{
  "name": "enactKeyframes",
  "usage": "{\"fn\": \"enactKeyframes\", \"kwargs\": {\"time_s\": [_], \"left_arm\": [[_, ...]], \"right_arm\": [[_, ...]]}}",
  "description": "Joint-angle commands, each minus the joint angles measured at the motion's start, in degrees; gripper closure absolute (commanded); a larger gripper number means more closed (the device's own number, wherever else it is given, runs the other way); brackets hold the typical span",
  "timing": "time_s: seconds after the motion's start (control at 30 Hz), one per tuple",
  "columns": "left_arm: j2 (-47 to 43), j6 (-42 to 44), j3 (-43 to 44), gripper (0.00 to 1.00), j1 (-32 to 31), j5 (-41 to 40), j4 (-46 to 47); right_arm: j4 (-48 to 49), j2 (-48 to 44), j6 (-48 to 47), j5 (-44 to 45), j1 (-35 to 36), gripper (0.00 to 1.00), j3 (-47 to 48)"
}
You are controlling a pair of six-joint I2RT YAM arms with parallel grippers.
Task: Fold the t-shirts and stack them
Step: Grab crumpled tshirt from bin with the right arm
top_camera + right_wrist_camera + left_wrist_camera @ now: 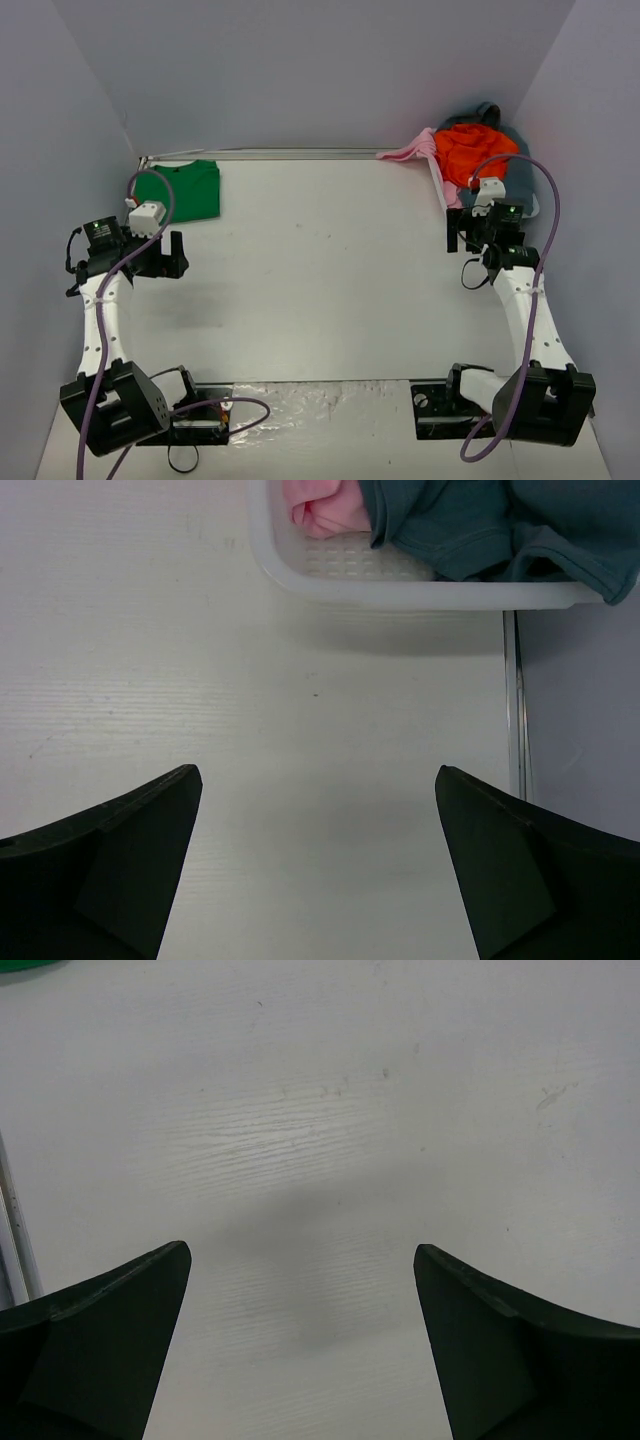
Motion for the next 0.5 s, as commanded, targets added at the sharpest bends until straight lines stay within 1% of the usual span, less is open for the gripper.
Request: {"fn": "enactKeyframes", "kwargs": {"time_s": [0.0, 0.07, 0.13, 0.17, 0.2, 0.23, 0.3, 0.37, 0.43, 0.47], "left_arm": [[-0.22, 1.30, 3.04, 0.06, 0.37, 0.73, -2.50], [-1.10, 1.04, 3.04, 0.06, 0.37, 0.82, -2.50], [-1.89, 0.43, 2.52, 0.06, 0.37, 1.42, -2.24], [-2.85, -0.36, 2.25, 0.06, 0.37, 1.69, -2.06], [-3.29, -1.06, 1.99, 0.06, 0.37, 1.78, -1.62], [-3.82, -1.68, 1.73, 0.06, 0.46, 1.70, -1.45], [-4.79, -2.47, 1.99, 0.06, 0.46, 1.61, -1.44], [-5.14, -3.26, 2.08, 0.06, 0.54, 1.70, -1.44], [-5.06, -3.62, 2.16, 0.06, 0.72, 1.61, -1.18], [-4.97, -2.14, 2.69, 0.06, 0.72, 2.04, -1.70]], "right_arm": [[1.58, -2.23, 1.78, 1.68, 0.48, 0.00, 1.53], [1.24, -3.64, 1.35, -1.56, 0.57, 0.00, 1.45], [1.32, -6.01, -1.54, -4.81, 0.57, 0.00, -0.04], [1.41, -6.19, -2.16, -8.40, 0.48, 0.00, -0.14], [1.50, -5.41, -2.17, -9.13, 0.57, 0.00, 0.04], [1.50, -4.45, -2.08, -9.48, 0.74, 0.00, 1.43], [1.50, -0.69, -2.34, -6.87, 1.53, 0.00, 3.80], [1.93, 2.14, -3.48, -5.89, 1.62, 0.00, 8.28], [2.55, 6.97, -4.27, -3.78, 1.45, 0.00, 11.62], [2.47, 8.90, -4.54, -3.60, 1.27, 0.00, 15.56]]}}
